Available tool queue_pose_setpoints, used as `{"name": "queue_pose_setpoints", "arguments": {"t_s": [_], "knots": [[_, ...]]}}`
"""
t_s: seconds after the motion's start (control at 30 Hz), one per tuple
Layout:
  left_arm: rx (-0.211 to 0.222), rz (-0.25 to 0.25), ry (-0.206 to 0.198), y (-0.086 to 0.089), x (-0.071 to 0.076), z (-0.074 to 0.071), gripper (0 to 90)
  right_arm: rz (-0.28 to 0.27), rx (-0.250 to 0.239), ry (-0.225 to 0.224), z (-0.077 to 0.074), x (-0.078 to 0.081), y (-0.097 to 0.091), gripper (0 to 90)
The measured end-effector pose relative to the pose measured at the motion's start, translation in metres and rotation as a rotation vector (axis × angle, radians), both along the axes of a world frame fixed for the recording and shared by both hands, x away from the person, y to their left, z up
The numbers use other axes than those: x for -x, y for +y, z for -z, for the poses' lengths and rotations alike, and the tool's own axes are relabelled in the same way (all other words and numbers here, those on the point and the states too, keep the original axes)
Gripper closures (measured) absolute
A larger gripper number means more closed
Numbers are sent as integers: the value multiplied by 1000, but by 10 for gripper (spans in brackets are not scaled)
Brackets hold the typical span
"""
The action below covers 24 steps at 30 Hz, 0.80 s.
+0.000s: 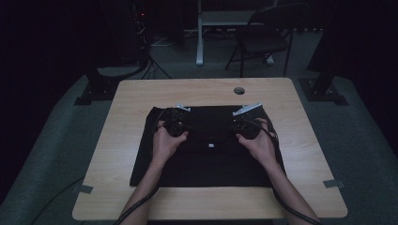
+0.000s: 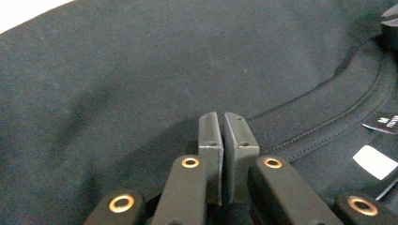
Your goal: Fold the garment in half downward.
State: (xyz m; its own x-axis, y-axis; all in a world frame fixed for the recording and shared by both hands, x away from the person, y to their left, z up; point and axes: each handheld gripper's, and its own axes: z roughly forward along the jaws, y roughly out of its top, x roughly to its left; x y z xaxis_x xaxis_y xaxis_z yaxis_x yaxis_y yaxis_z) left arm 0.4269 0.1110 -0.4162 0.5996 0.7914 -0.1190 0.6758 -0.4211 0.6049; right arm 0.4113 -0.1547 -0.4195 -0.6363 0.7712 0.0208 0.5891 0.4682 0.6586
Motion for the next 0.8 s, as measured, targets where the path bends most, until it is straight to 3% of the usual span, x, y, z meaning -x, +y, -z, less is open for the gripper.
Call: {"name": "queue_pose_setpoints", "arguments": {"t_s": [0.27, 0.37, 0.5, 0.63, 0.7, 0.73, 0.8], "knots": [[69, 31, -17, 6, 12, -11, 874, -15, -31, -7, -6, 6, -4, 871], [106, 43, -40, 14, 27, -15, 875, -27, -58, -13, -11, 15, -9, 872], [121, 56, -66, 20, 40, -20, 874, -37, -108, -24, -16, 27, -16, 872], [167, 88, -88, 28, 63, -26, 874, -65, -175, -39, -23, 48, -26, 872], [181, 94, -91, 29, 68, -26, 874, -69, -182, -40, -24, 52, -27, 872], [188, 105, -106, 30, 78, -29, 874, -75, -186, -43, -25, 56, -28, 872], [202, 121, -116, 31, 89, -31, 874, -99, -196, -61, -27, 73, -29, 873]]}}
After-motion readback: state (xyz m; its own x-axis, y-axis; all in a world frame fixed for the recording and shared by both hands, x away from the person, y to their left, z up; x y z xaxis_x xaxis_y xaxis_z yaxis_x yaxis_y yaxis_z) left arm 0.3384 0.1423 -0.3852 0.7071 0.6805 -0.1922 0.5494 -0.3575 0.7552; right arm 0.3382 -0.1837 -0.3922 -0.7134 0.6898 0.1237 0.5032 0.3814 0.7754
